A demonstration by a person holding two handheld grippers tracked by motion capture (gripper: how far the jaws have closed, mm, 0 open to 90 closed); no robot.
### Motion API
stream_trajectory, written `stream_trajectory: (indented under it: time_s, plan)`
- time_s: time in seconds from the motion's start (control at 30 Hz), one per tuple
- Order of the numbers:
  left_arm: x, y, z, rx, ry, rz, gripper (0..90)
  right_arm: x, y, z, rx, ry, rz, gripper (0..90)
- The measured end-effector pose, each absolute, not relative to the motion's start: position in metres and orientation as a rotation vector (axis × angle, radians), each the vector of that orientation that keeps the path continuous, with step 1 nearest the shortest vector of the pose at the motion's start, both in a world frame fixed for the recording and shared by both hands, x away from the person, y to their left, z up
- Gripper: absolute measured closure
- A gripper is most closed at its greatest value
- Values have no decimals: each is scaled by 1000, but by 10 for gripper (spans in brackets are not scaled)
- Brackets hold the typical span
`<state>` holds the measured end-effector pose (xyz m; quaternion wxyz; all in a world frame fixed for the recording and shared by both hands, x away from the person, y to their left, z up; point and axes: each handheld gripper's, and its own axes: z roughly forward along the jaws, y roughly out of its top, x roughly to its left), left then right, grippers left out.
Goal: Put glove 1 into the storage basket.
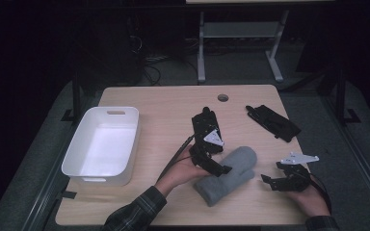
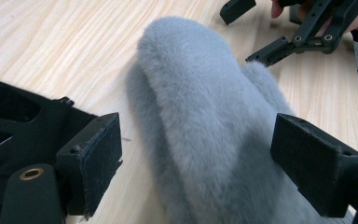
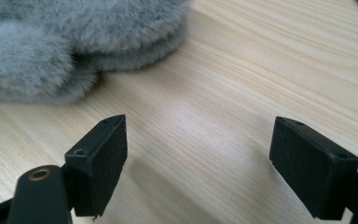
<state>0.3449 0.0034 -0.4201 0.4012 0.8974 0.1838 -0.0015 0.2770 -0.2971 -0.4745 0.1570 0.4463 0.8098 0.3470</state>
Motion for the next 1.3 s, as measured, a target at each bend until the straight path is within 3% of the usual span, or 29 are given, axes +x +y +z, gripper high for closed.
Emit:
stream_trajectory:
  time_s: [0.83, 1.07, 1.3]
  plan:
    - [360, -8, -459, 2319, 530, -162, 144, 276, -294, -481, 1237, 2315, 994, 157]
    - [365, -4, -467, 2275, 525, -302, 304, 276, -295, -482, 1230, 2312, 1003, 148]
    - [367, -3, -468, 2278, 502, -370, 543, 276, -294, -483, 1227, 2306, 1010, 141]
